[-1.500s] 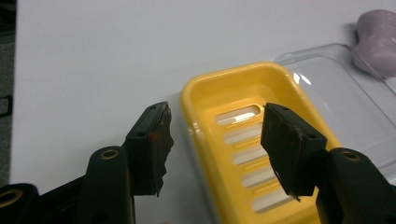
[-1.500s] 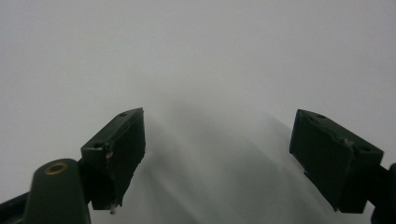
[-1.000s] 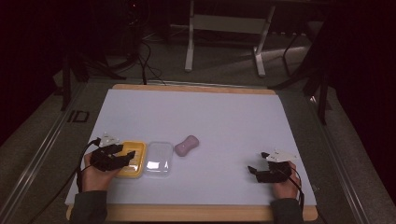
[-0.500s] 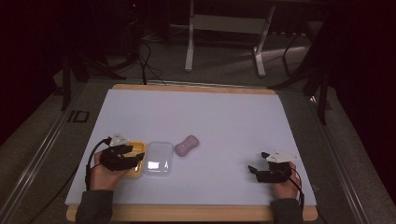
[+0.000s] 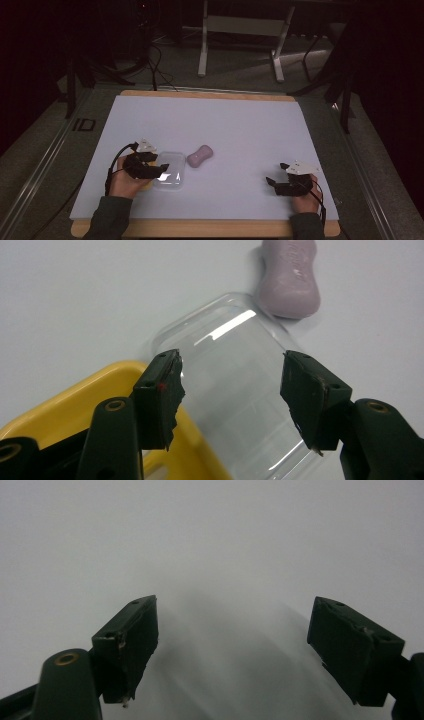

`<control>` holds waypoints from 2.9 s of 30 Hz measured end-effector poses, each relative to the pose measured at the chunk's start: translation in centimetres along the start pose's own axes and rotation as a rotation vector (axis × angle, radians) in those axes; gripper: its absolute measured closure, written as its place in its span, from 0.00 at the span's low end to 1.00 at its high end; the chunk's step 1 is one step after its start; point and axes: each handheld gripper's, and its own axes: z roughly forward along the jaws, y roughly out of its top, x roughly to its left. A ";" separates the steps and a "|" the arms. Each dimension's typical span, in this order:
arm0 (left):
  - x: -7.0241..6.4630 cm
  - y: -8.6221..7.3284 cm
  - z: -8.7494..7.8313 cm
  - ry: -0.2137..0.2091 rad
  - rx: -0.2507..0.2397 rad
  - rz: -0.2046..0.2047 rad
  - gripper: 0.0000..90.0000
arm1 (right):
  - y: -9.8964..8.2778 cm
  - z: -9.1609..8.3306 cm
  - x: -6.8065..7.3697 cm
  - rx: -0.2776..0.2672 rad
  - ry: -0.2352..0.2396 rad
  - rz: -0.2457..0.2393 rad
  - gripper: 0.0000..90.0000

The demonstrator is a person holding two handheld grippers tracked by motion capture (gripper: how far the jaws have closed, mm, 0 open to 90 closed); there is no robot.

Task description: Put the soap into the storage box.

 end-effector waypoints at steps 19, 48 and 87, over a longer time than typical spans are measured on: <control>-1.4 2.8 2.3 -0.054 0.054 0.068 0.44 | 0.0 -0.1 0.0 -0.001 0.001 -0.005 0.22; -2.9 7.2 5.7 -0.074 0.147 0.157 0.38 | 0.0 0.0 0.1 0.005 -0.003 -0.012 0.22; -3.5 8.7 11.7 -0.077 0.238 0.141 0.31 | 0.0 0.0 0.2 0.010 -0.003 -0.014 0.22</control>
